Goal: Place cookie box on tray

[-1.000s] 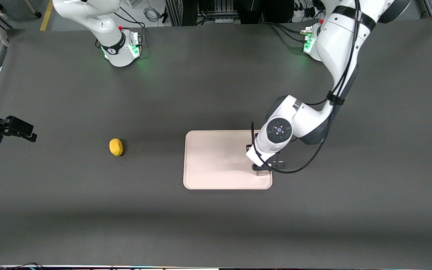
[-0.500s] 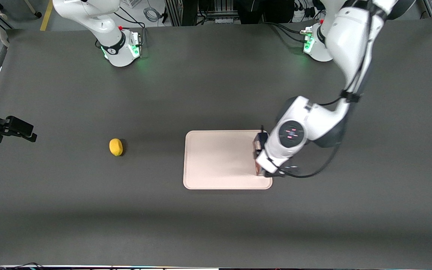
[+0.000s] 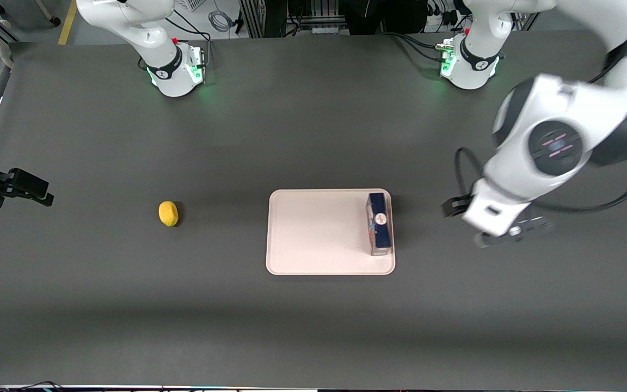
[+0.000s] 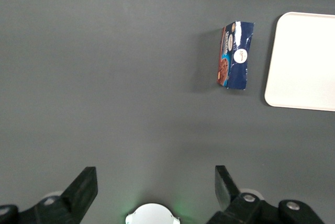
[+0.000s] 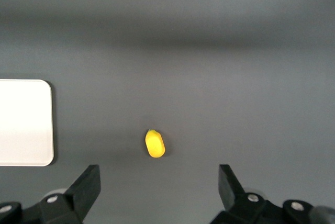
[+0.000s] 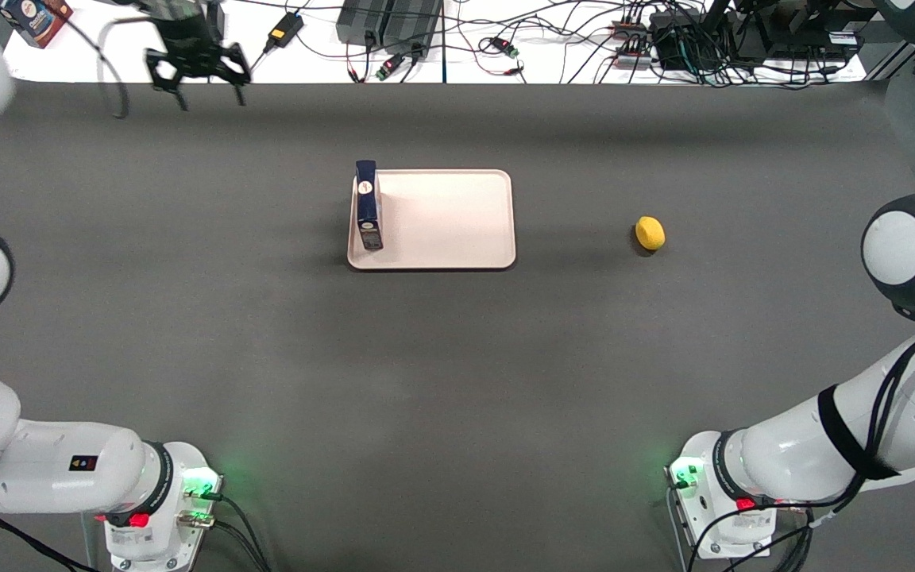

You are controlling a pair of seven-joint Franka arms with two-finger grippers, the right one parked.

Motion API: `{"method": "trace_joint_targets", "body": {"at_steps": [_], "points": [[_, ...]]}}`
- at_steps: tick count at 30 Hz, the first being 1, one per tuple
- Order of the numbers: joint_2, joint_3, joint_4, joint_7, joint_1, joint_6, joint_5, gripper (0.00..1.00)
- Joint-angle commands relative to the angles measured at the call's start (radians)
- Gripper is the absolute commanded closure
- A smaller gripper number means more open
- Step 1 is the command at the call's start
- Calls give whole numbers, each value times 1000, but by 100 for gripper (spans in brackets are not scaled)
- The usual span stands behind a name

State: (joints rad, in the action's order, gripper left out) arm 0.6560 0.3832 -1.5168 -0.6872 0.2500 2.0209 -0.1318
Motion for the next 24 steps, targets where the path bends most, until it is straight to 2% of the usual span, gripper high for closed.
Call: {"method": "trace_joint_targets", "body": {"at_steps": [1, 3, 4, 6, 8, 9, 16, 24], "points": [[17, -7, 10, 18, 25, 25, -28, 68], [22, -7, 10, 18, 25, 25, -34, 62], [25, -7, 10, 18, 25, 25, -37, 53], [25, -9, 10, 18, 25, 31, -37, 17], [25, -9, 10, 20, 23, 35, -37, 3], [25, -10, 10, 20, 22, 35, -37, 0], [2, -12, 18, 28, 9, 12, -37, 0], [-134, -11, 20, 51, -81, -131, -26, 0]]}}
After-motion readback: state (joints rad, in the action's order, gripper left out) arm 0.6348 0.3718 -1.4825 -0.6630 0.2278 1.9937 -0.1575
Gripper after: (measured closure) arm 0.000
